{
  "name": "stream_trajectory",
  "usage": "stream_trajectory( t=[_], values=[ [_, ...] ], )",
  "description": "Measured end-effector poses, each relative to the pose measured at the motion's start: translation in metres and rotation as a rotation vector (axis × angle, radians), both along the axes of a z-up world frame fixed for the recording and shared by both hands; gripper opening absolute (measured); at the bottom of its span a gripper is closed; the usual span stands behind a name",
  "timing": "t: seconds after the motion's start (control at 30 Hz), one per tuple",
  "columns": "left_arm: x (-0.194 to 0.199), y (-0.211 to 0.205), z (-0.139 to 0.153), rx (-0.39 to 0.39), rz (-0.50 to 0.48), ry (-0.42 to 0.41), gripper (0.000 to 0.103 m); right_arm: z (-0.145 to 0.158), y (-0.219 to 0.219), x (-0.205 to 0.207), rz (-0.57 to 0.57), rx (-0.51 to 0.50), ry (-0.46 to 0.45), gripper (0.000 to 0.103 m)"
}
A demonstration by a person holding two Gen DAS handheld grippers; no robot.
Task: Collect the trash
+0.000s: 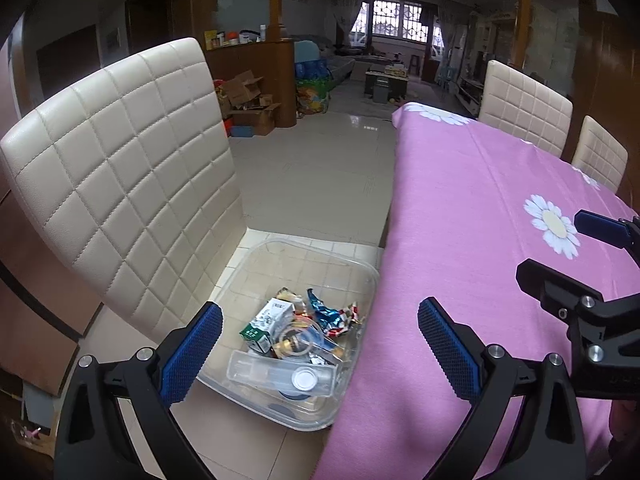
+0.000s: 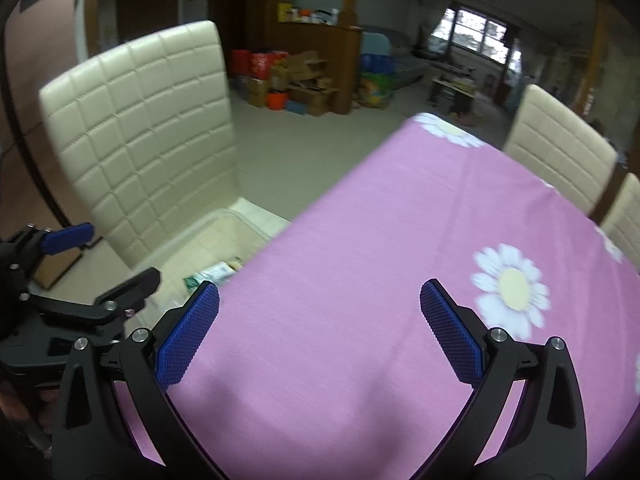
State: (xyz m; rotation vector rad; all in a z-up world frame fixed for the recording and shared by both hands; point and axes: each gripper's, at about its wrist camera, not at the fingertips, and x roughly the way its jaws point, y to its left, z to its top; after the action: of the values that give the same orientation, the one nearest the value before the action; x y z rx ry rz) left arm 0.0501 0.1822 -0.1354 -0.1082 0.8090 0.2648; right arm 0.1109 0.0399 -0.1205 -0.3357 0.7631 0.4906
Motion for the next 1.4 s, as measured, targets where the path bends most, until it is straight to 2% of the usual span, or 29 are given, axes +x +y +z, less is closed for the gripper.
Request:
stream_trajectory(
  t=[0.17,0.3,0.53,0.67,0.8,0.93,1.17,1.4],
  values=[
    [-0.004,-0.009,0.006,-0.062,-0.019,-0.003,0.096,0.007,-0.021,-0.009,-0.034,0.019,-0.016,0.099],
    [-0.007,-0.019,0.011,-0.073,-0.034,-0.008,0.096,0.011,-0.038,-0.013,-0.066,0.052,-0.017,0.099],
    [-0.019,-0.030,0.025,-0.041,-0.034,-0.075,0.096,0.018,-0.062,-0.022,-0.130,0.103,-0.013,0.099],
    [-0.024,-0.045,0.034,0.007,-0.039,-0.095,0.096,0.024,-0.073,-0.029,-0.175,0.122,-0.010,0.099],
    [-0.029,-0.049,0.042,-0.008,-0.026,-0.098,0.096,0.034,-0.086,-0.041,-0.174,0.179,-0.013,0.099],
    [-0.033,-0.048,0.048,-0.025,-0.028,-0.102,0.096,0.044,-0.093,-0.047,-0.243,0.167,-0.072,0.099],
    [-0.041,-0.051,0.059,0.009,-0.046,-0.132,0.096,0.052,-0.091,-0.058,-0.263,0.123,-0.139,0.099],
    [-0.045,-0.058,0.062,0.020,-0.066,-0.139,0.096,0.057,-0.096,-0.067,-0.275,0.156,-0.142,0.099]
  ],
)
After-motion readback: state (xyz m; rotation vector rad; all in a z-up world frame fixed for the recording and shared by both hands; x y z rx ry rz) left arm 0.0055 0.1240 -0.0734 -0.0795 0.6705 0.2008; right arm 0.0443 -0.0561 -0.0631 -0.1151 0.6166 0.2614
